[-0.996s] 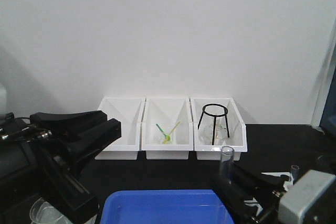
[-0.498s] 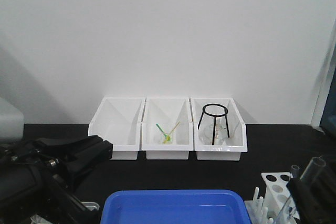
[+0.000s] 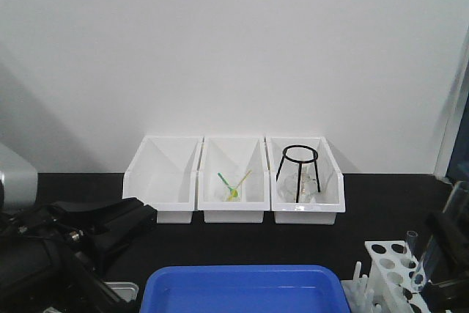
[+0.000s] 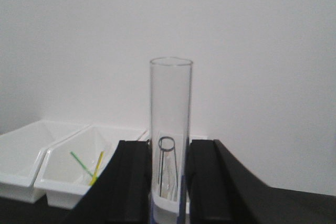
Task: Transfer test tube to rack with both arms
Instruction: 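Carry the test tube with the right gripper above the white rack, then lower the tube into a rack hole and open the right gripper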
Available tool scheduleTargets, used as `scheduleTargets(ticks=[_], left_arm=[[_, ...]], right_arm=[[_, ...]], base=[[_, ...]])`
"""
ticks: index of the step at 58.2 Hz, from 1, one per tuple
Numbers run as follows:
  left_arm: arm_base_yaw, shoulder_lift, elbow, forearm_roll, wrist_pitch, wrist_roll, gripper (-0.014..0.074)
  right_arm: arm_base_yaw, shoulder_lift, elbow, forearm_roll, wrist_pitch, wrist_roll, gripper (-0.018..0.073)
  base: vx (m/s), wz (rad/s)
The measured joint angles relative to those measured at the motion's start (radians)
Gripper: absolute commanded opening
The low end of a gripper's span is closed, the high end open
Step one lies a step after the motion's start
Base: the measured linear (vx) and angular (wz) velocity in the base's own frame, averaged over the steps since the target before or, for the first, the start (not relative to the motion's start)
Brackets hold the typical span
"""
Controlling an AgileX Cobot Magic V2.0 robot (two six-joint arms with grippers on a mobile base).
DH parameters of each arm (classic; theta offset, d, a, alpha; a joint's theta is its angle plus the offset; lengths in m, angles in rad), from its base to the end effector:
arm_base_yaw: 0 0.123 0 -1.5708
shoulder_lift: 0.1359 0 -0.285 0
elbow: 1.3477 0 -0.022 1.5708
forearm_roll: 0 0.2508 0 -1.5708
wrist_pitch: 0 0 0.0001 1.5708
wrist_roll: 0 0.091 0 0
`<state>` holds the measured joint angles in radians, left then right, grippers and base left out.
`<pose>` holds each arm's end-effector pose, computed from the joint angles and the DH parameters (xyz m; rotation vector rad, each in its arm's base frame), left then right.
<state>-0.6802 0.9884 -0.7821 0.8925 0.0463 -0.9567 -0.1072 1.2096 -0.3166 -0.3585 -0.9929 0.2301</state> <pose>0.1720 -0.1348 0.3586 0.5032 1.6727 -0.5184 0.2135 0.0039 0.2486 -0.1511 1.4146 0.1456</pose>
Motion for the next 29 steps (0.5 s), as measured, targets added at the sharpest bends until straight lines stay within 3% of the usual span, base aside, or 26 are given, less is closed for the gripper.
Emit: scheduleTargets(ticks=[7, 16, 29], left_arm=[[0.0, 0.0, 0.0, 0.0, 0.0, 0.0, -0.0006], [0.0, 0.0, 0.0, 0.0, 0.002, 0.0, -0.0006], [0.0, 0.0, 0.0, 0.0, 0.018, 0.0, -0.0006]], right_arm=[[-0.004, 0.101, -0.021, -0.058, -0.016, 0.017, -0.0008], [-0.004, 0.21, -0.023, -0.053, -0.113, 0.021, -0.0008], [-0.004, 0.24, -0.026, -0.001, -0.143, -0.005, -0.0008]], base=[[0.0, 0.0], [0.0, 0.0], [0.0, 0.0]])
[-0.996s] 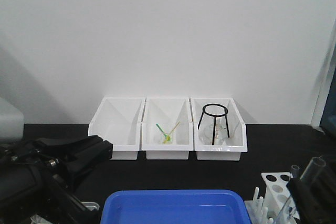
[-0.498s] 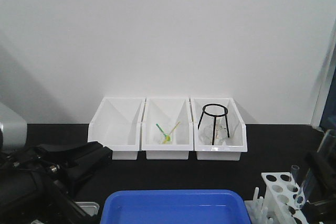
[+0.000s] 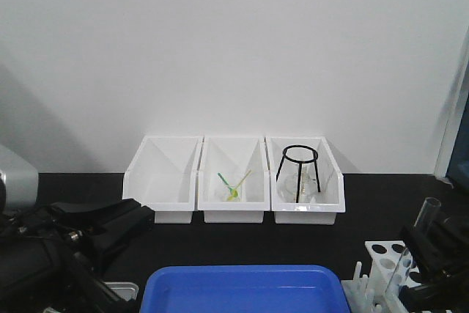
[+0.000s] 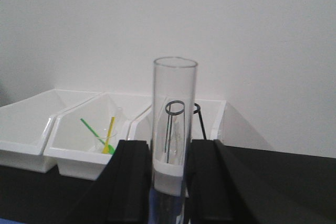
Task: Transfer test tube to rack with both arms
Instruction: 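Lower the tube into a rack hole and open the right gripper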
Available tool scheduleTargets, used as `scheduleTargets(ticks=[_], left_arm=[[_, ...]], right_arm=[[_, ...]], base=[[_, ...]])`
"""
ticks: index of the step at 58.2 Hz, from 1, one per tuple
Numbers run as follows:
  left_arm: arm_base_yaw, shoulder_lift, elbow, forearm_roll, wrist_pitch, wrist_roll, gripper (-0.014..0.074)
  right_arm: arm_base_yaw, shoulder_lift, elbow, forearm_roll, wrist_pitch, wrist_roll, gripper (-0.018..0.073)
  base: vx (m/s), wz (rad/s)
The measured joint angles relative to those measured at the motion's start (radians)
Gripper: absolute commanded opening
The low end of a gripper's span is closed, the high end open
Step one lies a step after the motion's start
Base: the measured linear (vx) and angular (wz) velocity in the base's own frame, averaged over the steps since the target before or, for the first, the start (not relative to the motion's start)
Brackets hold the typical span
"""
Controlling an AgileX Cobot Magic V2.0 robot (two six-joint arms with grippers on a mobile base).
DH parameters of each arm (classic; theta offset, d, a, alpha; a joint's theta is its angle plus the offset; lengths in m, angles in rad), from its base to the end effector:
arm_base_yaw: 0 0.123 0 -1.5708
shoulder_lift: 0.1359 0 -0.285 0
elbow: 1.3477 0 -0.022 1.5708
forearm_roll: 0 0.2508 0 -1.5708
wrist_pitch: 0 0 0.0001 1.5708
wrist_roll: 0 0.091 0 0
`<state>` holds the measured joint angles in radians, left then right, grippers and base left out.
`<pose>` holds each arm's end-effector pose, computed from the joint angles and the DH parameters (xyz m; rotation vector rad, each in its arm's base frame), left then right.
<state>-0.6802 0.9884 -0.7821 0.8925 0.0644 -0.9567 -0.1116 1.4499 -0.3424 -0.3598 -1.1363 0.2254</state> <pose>0.1726 -0.1337 0.3576 0.4958 1.6853 -0.5039 0.2419 0.0021 0.2134 -0.1303 1.4830 0.2055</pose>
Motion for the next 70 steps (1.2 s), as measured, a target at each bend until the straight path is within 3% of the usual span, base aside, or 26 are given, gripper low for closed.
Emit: scheduleTargets(ticks=[23, 55, 63, 70], left_arm=[[0.0, 0.0, 0.0, 0.0, 0.0, 0.0, -0.0006], [0.0, 0.0, 0.0, 0.0, 0.001, 0.0, -0.0006], [0.0, 0.0, 0.0, 0.0, 0.001, 0.0, -0.0006], [0.0, 0.0, 0.0, 0.0, 0.001, 0.0, -0.0006]], right_arm=[[0.0, 0.007, 0.0, 0.056, 0.003, -0.047, -0.0008], [0.0, 0.24, -0.005, 0.041, 0.003, -0.066, -0.0006], [0.0, 0.249, -0.007, 0.04, 0.0, -0.086, 0.0031], [0.0, 0.249, -0.007, 0.038, -0.001, -0.095, 0.0118]], base=[[0.0, 0.0], [0.0, 0.0], [0.0, 0.0], [0.0, 0.0]])
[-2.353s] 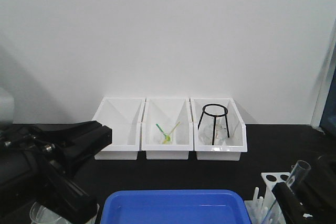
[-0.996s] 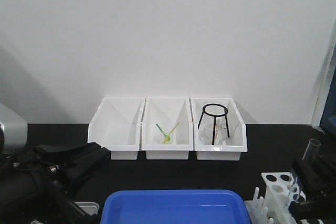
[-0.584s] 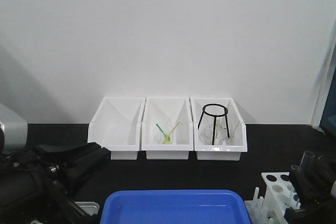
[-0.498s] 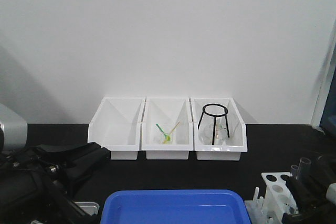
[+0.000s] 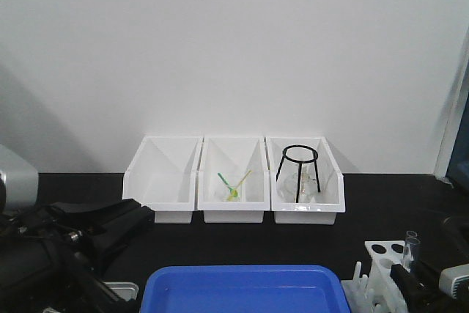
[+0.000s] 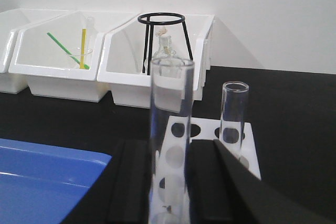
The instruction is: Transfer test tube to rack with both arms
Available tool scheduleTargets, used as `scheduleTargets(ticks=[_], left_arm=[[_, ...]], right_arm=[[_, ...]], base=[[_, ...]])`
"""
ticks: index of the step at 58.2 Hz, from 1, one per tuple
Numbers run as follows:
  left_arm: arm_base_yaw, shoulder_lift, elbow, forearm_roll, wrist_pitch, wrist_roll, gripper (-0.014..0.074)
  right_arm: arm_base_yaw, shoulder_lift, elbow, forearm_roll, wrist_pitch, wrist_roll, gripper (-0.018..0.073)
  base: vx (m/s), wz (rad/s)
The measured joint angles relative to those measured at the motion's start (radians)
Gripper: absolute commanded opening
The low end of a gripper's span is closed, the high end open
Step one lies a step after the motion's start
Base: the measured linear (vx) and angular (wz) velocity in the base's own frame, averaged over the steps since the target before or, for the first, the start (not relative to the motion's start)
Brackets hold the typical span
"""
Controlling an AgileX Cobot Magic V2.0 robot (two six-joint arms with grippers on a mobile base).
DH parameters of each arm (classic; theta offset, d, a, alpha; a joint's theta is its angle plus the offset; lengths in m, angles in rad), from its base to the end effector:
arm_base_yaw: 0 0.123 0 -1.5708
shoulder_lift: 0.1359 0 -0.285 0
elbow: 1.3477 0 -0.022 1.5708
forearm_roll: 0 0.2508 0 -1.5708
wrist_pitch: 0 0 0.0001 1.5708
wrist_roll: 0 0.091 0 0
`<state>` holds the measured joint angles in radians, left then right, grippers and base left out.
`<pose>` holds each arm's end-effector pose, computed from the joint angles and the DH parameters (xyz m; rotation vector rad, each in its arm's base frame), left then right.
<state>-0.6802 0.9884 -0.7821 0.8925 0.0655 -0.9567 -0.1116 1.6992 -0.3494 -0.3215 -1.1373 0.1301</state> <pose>0.1727 -0.1336 0.3575 0.4954 1.6861 -0.5030 0.2590 -0.0028 0.1530 -0.1275 1.7082 0.1600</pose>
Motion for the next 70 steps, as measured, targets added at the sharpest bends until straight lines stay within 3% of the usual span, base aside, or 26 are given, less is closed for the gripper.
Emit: scheduleTargets(ticks=[20, 33, 38, 43, 48, 53, 63, 70], left_arm=[[0.0, 0.0, 0.0, 0.0, 0.0, 0.0, -0.0006], [0.0, 0.0, 0.0, 0.0, 0.0, 0.0, -0.0006], [0.0, 0.0, 0.0, 0.0, 0.001, 0.0, -0.0006], [0.0, 0.0, 0.0, 0.0, 0.014, 0.0, -0.0006], [0.0, 0.0, 0.0, -0.002, 0.052, 0.0, -0.0006], [0.0, 0.0, 0.0, -0.019, 0.11, 0.0, -0.0006], [0.0, -0.001, 0.031, -0.082, 0.169, 0.001, -0.0006], [0.0, -0.001, 0.063, -0.091, 0.169, 0.003, -0.0006]], right_arm=[[0.0, -0.002, 0.0, 0.0, 0.0, -0.001, 0.0472], [0.0, -0.11, 0.0, -0.003, 0.005, 0.0, 0.0512], [0.0, -0.204, 0.0, -0.022, 0.007, 0.018, 0.049], [0.0, -0.343, 0.0, -0.065, 0.066, 0.083, 0.0414], [0.0, -0.497, 0.001, -0.145, 0.208, 0.19, 0.0237], [0.0, -0.664, 0.003, -0.302, 0.402, 0.359, -0.002], [0.0, -0.986, 0.006, -0.674, 0.756, 0.766, -0.0015], [0.0, -1.08, 0.008, -0.829, 0.862, 0.89, -0.0013]], base=[[0.0, 0.0], [0.0, 0.0], [0.0, 0.0], [0.0, 0.0], [0.0, 0.0], [0.0, 0.0], [0.0, 0.0], [0.0, 0.0]])
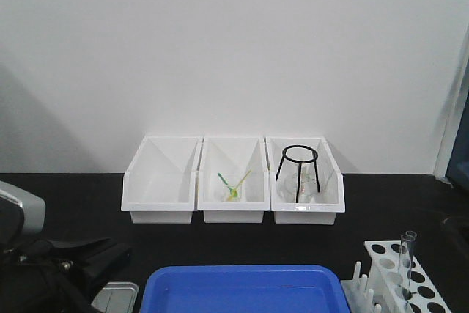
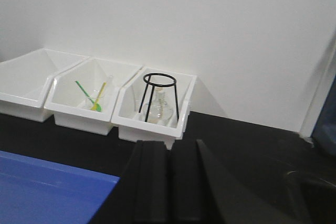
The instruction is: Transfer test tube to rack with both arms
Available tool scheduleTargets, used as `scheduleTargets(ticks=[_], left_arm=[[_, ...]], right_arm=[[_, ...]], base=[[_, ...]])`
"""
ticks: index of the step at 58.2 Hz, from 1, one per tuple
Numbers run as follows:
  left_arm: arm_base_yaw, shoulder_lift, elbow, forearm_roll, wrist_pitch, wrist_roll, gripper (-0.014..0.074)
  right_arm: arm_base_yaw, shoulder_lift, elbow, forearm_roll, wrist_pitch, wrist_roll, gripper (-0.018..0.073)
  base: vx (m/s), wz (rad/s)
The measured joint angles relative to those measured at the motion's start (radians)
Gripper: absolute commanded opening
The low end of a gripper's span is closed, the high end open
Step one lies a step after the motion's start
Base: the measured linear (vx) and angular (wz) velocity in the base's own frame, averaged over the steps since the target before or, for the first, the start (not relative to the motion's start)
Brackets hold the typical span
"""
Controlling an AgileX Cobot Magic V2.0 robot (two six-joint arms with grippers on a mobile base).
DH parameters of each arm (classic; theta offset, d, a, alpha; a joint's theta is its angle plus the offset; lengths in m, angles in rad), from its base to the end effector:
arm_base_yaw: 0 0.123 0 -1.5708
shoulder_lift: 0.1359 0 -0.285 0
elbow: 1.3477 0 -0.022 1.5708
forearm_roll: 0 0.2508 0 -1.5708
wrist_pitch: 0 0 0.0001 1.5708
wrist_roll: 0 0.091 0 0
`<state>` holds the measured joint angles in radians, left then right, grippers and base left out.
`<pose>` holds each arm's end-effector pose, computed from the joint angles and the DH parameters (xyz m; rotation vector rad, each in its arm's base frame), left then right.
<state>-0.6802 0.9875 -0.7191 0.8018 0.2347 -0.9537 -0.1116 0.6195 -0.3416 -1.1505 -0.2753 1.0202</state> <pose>0.1742 -0.1213 0.3259 0.3805 1.8952 -0.4084 0.1326 0.0078 0.2857 -0.1943 1.6330 0.0328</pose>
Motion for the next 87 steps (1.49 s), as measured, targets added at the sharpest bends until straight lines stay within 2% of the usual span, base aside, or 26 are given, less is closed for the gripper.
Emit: scheduleTargets(ticks=[11, 39, 44, 51, 56, 64, 73, 83, 87], left_arm=[[0.0, 0.0, 0.007, -0.007, 0.002, 0.0, -0.0006], [0.0, 0.0, 0.007, -0.02, 0.0, 0.0, -0.0006], [0.0, 0.0, 0.007, -0.086, -0.003, 0.045, -0.0006], [0.015, 0.0, 0.007, -0.292, -0.007, 0.272, -0.0006], [0.062, -0.018, 0.012, -0.426, -0.007, 0.403, -0.0006], [0.158, -0.138, 0.085, -0.482, -0.047, 0.487, -0.0006], [0.298, -0.392, 0.258, -0.536, -0.045, 0.545, -0.0006], [0.463, -0.707, 0.483, -0.734, -0.024, 0.752, -0.0006], [0.526, -0.821, 0.575, -0.791, -0.024, 0.798, -0.0006]], right_arm=[[0.0, -0.039, 0.0, -0.064, 0.015, 0.024, -0.0012], [0.0, -0.04, 0.0, -0.069, 0.017, 0.027, -0.0012], [0.0, -0.04, 0.0, -0.069, 0.017, 0.027, -0.0012], [0.0, -0.04, 0.0, -0.069, 0.017, 0.027, -0.0012], [0.0, -0.04, 0.0, -0.069, 0.017, 0.027, -0.0012], [0.0, -0.04, 0.0, -0.07, 0.019, 0.027, -0.0012], [0.0, -0.04, 0.0, -0.07, 0.019, 0.028, -0.0012], [0.0, -0.04, 0.0, -0.07, 0.019, 0.028, -0.0012], [0.0, -0.04, 0.0, -0.07, 0.019, 0.028, -0.0012]], base=[[0.0, 0.0], [0.0, 0.0], [0.0, 0.0], [0.0, 0.0], [0.0, 0.0], [0.0, 0.0], [0.0, 0.0], [0.0, 0.0], [0.0, 0.0]])
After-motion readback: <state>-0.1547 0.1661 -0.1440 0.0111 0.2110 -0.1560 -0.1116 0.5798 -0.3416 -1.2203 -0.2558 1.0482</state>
